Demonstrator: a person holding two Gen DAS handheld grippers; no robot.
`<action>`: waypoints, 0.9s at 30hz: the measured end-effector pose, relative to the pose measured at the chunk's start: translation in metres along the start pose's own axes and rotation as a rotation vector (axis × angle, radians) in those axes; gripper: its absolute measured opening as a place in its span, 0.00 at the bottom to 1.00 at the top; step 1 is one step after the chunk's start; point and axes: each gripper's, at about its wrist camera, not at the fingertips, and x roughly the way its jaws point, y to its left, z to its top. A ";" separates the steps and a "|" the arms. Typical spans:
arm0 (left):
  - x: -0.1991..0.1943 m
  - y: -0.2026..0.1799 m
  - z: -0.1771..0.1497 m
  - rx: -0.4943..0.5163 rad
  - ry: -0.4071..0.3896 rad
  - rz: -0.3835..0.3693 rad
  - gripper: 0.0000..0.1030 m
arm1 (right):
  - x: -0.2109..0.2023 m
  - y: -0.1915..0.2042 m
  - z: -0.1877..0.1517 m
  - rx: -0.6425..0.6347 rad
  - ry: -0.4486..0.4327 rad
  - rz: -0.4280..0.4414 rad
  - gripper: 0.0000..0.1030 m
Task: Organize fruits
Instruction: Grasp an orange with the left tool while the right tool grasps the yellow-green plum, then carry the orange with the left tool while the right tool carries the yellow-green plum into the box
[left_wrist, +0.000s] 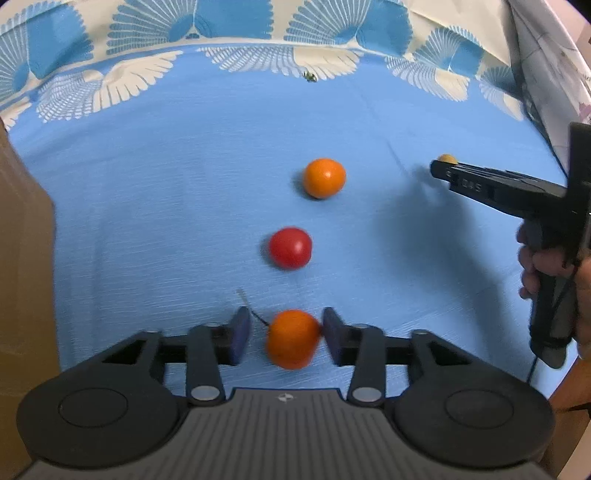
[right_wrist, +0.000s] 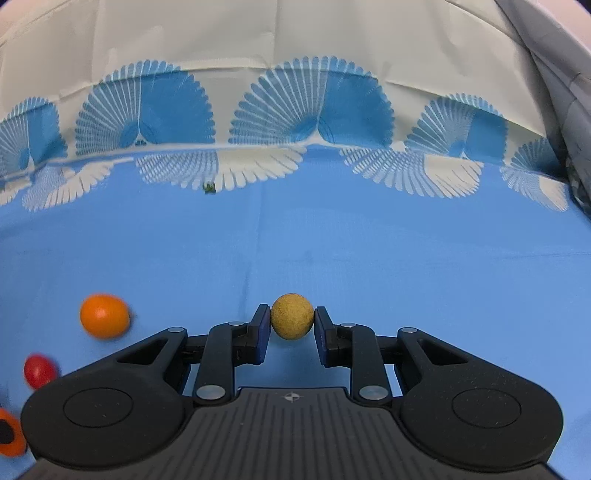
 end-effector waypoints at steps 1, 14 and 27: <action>0.004 0.001 0.000 -0.007 0.017 -0.004 0.55 | -0.001 -0.001 -0.002 0.010 0.005 -0.003 0.26; -0.012 0.007 0.000 -0.033 0.017 -0.015 0.37 | -0.017 -0.013 -0.013 0.101 0.003 -0.005 0.26; -0.180 0.031 -0.050 -0.053 -0.041 0.142 0.37 | -0.223 0.052 -0.027 0.198 -0.144 0.159 0.26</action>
